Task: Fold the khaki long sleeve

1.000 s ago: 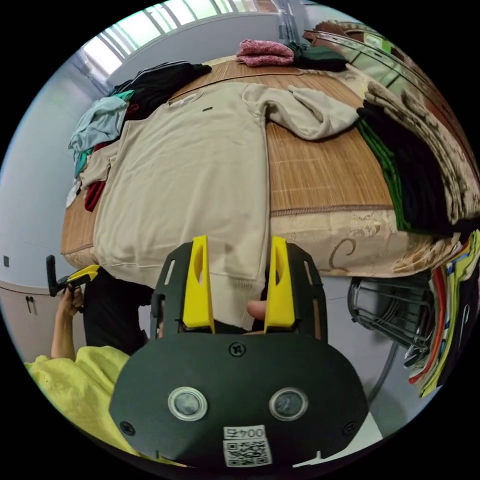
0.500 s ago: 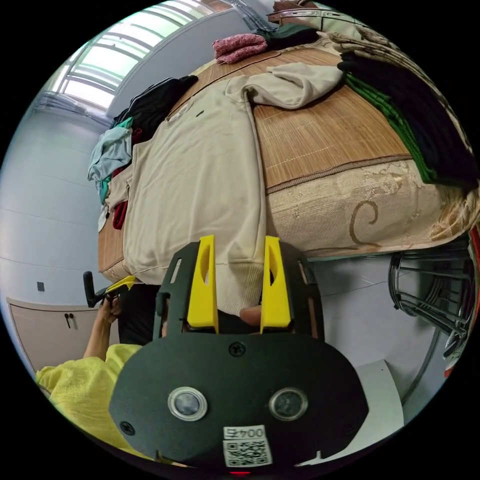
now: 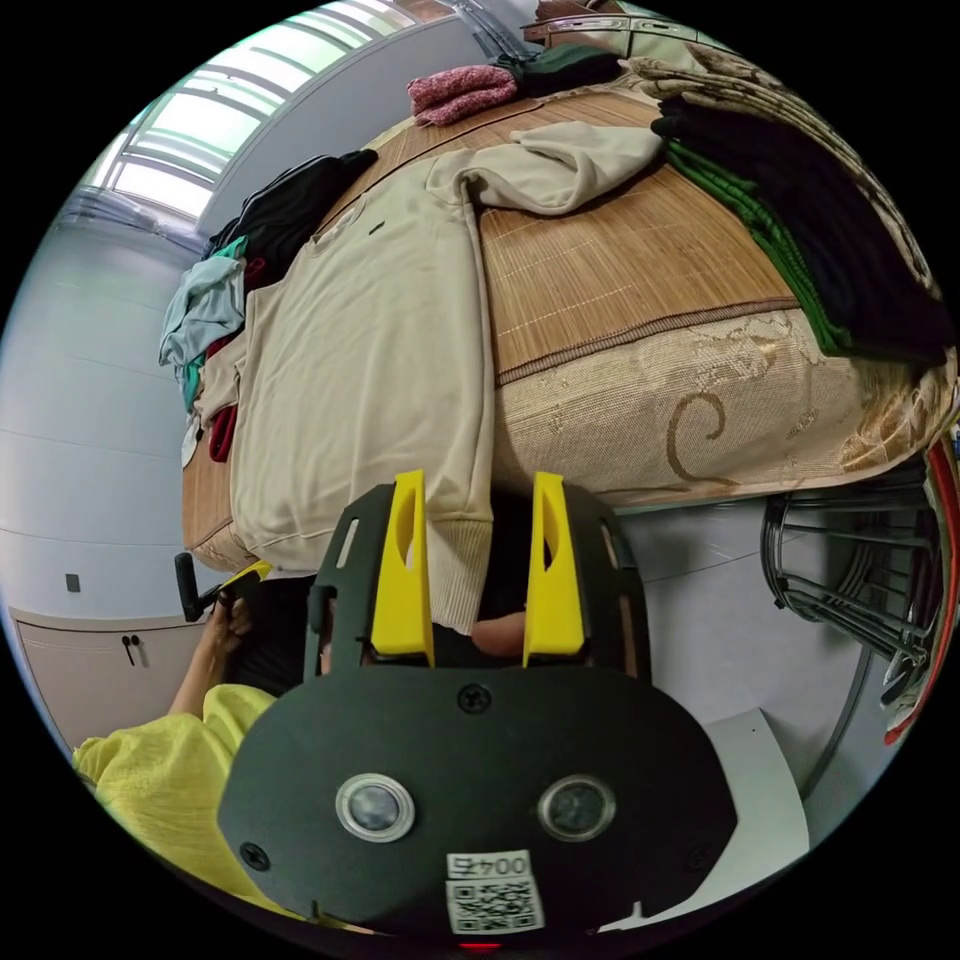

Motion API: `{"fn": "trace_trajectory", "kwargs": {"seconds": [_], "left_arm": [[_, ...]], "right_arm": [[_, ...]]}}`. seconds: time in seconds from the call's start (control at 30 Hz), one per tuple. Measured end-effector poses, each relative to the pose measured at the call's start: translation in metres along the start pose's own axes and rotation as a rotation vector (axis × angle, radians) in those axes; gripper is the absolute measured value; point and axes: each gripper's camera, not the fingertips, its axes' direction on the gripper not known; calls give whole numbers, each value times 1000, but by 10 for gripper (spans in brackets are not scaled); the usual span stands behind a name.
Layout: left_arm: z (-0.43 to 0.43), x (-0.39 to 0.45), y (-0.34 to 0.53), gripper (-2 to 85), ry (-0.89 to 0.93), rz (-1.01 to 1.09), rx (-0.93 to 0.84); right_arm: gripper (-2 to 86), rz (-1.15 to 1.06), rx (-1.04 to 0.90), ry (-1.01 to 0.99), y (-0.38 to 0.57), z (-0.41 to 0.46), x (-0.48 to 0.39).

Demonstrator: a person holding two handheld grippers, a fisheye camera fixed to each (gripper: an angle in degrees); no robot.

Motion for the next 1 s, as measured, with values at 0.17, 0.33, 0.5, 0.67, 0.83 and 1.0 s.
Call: {"fn": "trace_trajectory", "kwargs": {"seconds": [0.17, 0.33, 0.5, 0.67, 0.83, 1.0], "left_arm": [[17, -16, -2, 160, 39, -33, 6], [28, -17, -7, 119, 64, -33, 3], [11, -11, -7, 60, 57, 14, -3], [-10, -8, -8, 39, 82, 38, -7], [-14, 0, -16, 33, 49, 62, -16], [-17, 2, -24, 32, 34, 66, -18]], "right_arm": [[161, -13, -24, -13, 0, -4, -6], [165, -26, -1, 14, 2, -17, -13], [157, 34, 27, -11, 17, -41, 8], [143, -3, 21, 21, 38, -54, 3], [160, -16, 25, -19, 47, -51, -8], [163, -116, -21, 79, 46, -35, -43]]}}
